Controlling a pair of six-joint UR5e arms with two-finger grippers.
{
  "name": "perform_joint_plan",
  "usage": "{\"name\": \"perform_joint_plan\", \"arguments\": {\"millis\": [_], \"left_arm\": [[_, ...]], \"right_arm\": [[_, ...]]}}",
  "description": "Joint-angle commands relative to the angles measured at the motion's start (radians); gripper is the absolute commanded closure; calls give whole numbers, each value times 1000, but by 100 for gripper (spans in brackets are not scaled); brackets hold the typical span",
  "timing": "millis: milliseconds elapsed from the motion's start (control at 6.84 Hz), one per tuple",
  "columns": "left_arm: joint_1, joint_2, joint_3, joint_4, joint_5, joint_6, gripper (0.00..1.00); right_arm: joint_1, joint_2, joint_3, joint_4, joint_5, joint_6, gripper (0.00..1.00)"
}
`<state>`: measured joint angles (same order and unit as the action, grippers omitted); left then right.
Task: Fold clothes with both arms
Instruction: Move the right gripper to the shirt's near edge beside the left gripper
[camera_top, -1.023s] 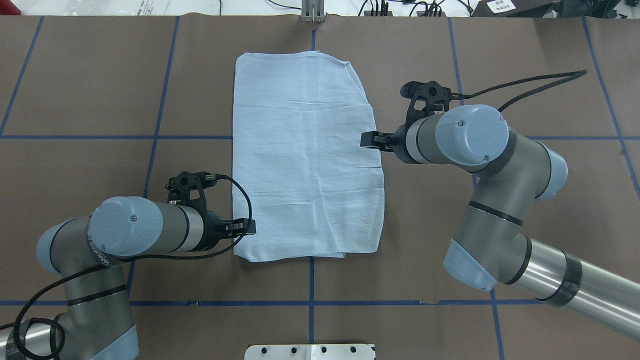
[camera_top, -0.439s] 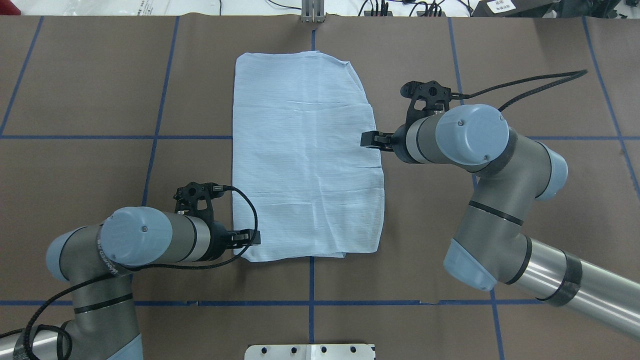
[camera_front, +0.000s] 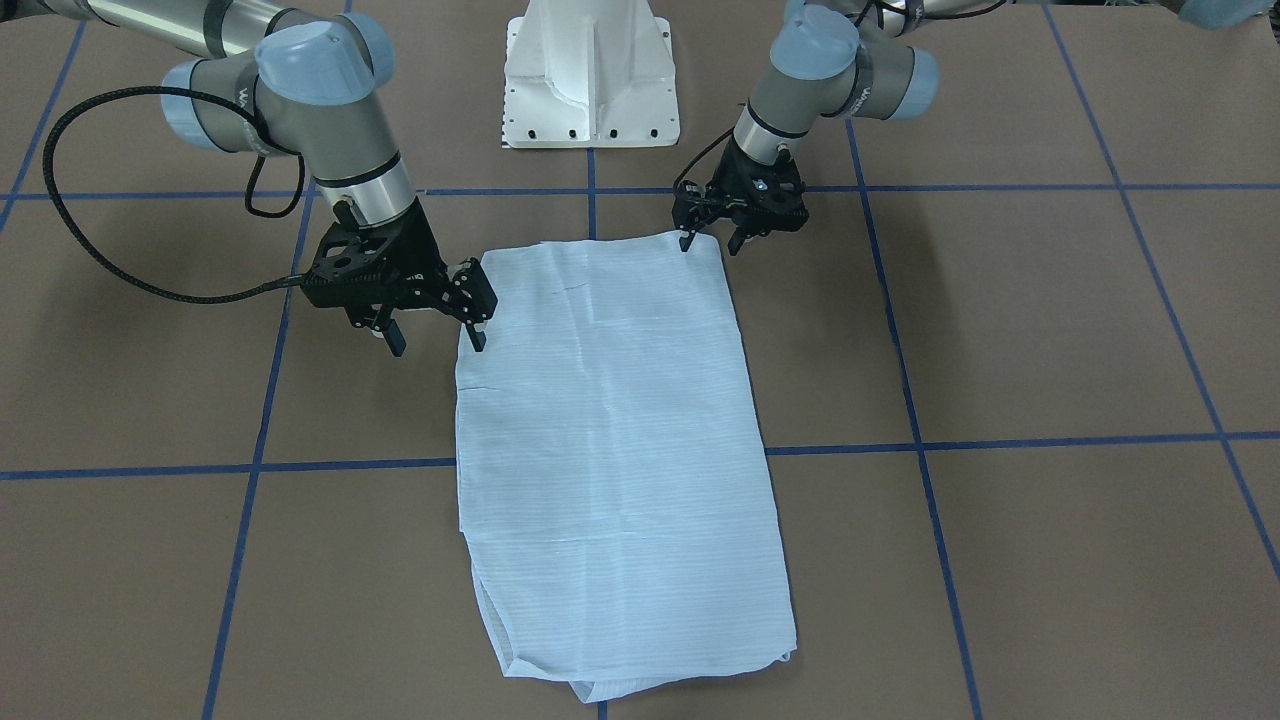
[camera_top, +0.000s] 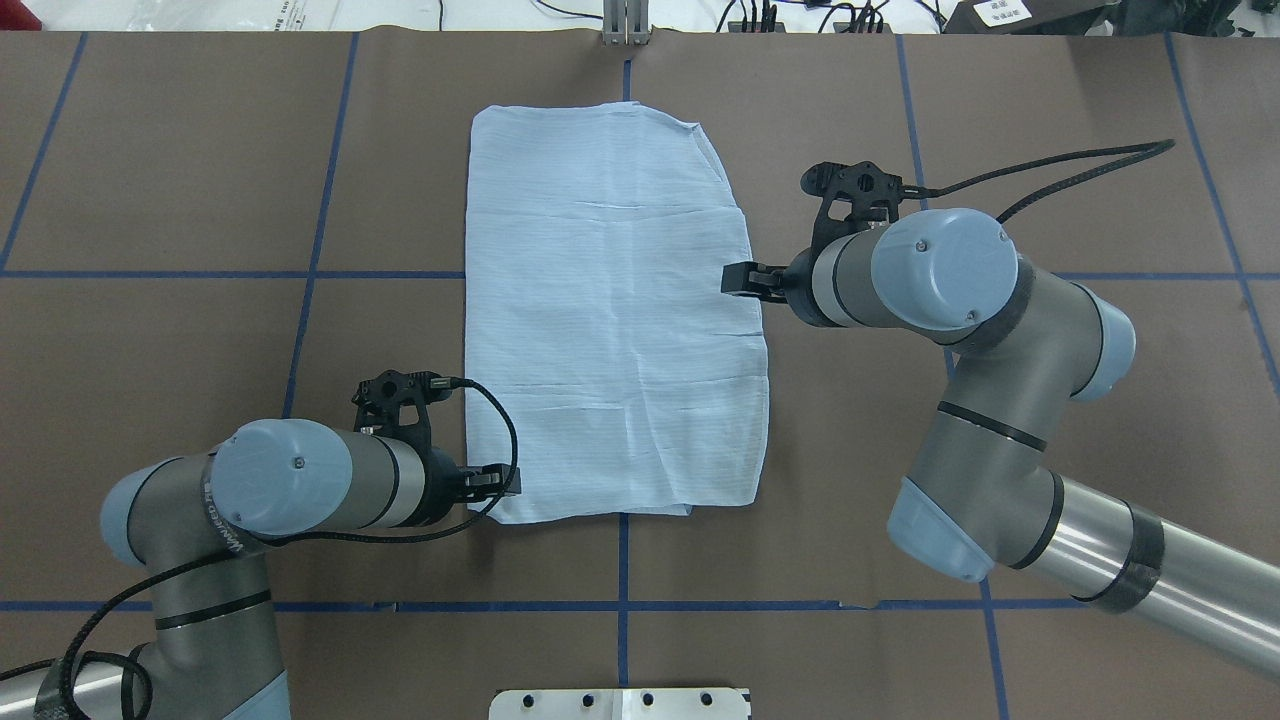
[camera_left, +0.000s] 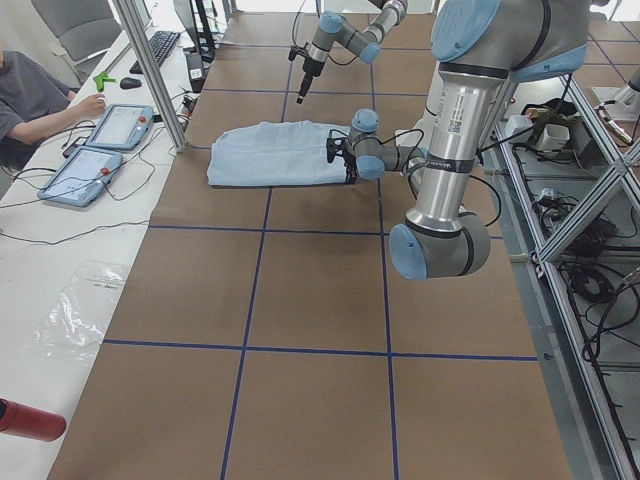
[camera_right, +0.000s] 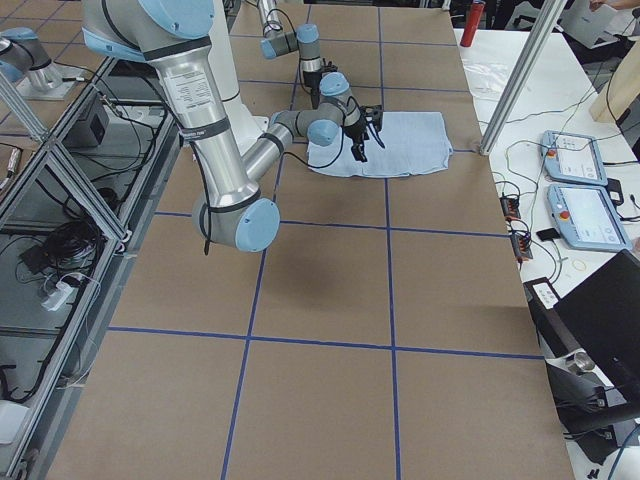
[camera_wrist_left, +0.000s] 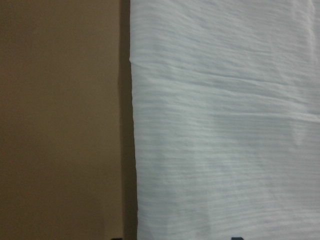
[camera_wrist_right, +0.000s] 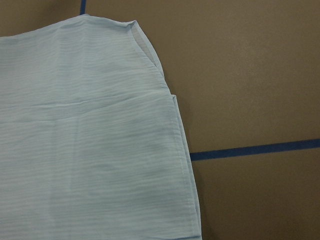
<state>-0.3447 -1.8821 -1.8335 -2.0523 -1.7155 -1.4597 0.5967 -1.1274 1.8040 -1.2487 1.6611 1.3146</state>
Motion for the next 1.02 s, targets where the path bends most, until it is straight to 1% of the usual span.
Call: {"name": "perform_joint_plan", "arguments": {"millis": [0,292,731,877], "left_arm": [[4,0,3,0,1,-1,32],[16,0,3,0,10,-1,36],[30,-2,5,0,14,-1,39],[32,-8,8,0,14,-1,46]], "right_arm": [[-2,0,-2,0,0,0,0],[0,0,-2,0,0,0,0],[-2,0,-2,0,2,0,0],[0,0,-2,0,2,0,0]]}}
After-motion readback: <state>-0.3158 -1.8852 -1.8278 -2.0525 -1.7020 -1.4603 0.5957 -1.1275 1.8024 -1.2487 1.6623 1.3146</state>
